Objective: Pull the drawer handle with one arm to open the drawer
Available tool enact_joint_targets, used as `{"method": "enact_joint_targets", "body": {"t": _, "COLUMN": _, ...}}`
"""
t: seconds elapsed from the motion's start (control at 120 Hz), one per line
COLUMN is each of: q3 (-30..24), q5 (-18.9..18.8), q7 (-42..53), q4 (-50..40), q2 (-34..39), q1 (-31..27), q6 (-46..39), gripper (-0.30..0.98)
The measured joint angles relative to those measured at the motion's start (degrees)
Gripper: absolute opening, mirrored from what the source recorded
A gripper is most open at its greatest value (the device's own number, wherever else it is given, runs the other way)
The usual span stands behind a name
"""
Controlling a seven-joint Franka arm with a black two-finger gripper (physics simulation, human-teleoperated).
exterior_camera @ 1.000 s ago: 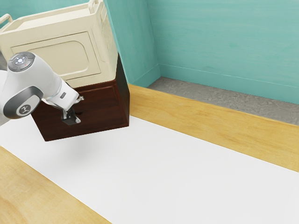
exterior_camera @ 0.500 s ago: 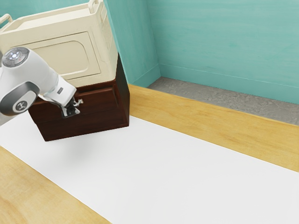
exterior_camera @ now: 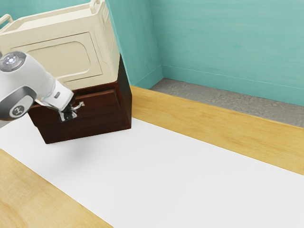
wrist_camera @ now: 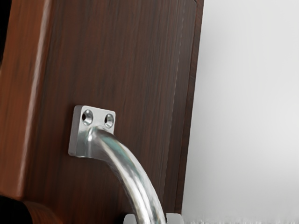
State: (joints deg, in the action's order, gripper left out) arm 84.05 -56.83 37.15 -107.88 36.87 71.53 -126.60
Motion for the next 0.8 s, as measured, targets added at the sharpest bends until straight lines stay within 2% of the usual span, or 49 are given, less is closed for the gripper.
{"method": "enact_joint_targets", "body": {"t": 0.2, "q3": -0.1, "q5": 0.2, "q7": -0.1, "q4": -0.1, "q2": 0.0, "q1": -0.1, "q6": -0.2, "gripper": -0.03}}
{"method": "enact_joint_targets", "body": {"t": 0.55, "q3": -2.1, "q5": -0.2, "q7": -1.0, "q4": -1.2, "q2": -1.8, "q1": -1.3, "q6": -0.4, "gripper": -0.06}}
{"method": "enact_joint_targets", "body": {"t": 0.8, "q3": -7.6, "q5": 0.2, "q7": -2.0, "q4": -4.9, "q2": -2.2, "q1": -7.5, "q6": -0.4, "gripper": -0.08}}
